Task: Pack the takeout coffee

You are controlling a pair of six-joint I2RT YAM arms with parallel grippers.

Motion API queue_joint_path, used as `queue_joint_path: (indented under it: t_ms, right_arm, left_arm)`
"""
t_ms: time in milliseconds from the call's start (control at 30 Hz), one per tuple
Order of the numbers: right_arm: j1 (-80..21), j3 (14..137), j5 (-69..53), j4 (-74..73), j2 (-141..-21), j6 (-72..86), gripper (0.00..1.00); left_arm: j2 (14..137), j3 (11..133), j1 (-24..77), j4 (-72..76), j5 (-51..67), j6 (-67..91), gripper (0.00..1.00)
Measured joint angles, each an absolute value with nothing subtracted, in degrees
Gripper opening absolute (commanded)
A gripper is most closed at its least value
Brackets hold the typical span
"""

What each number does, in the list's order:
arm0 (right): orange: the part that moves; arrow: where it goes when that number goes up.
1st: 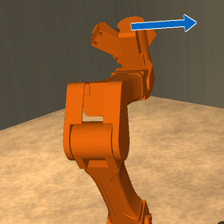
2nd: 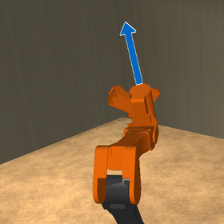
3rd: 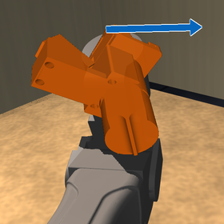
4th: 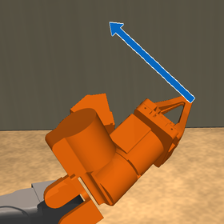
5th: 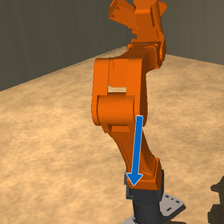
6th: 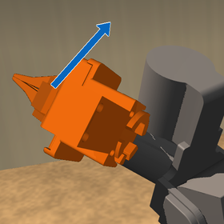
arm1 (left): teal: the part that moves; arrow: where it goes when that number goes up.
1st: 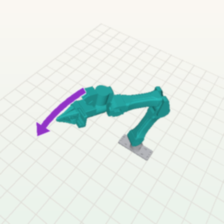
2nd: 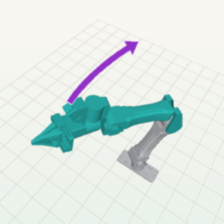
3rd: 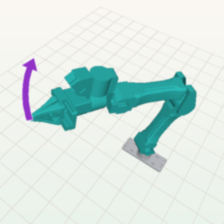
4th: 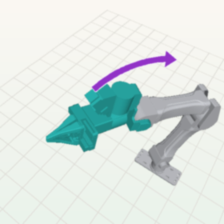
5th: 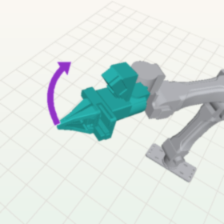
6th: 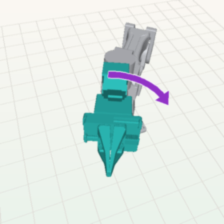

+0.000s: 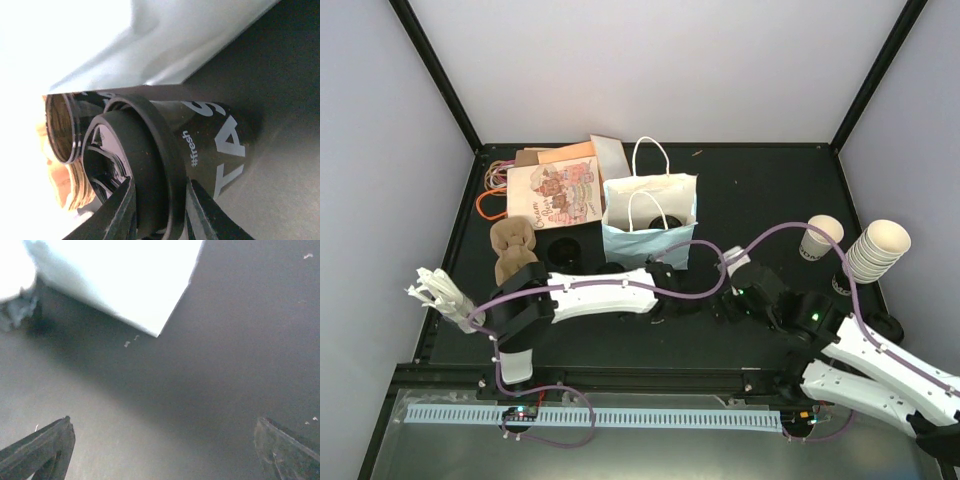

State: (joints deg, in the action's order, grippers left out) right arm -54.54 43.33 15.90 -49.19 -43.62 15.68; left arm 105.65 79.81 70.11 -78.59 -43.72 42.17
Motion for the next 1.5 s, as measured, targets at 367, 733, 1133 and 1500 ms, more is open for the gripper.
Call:
queue_joint_path:
  t_ms: [367, 733, 1133, 1500]
  right_arm:
    - [-53.9, 43.4, 31.5, -41.6, -41.5, 22.5, 1.00]
    - [-53.9, 43.4, 35.6, -41.3, -41.5, 24.4, 1.00]
    - [-53.9, 43.4, 35.9, -41.2, -41.2, 24.4, 1.00]
    - [-53.9, 43.4, 35.8, -39.9, -41.2, 24.4, 1.00]
  left_arm:
    - [109.7, 79.9, 74.7, -78.0, -43.9, 39.6, 0.22]
    - [110.9, 81.1, 74.7, -77.9, -43.6, 37.8, 0.34]
    - [111.4, 82.8, 74.8, -77.1, -40.0, 36.3, 0.71]
    - [104.5, 85.6, 75.0, -75.9, -34.9, 34.9, 0.84]
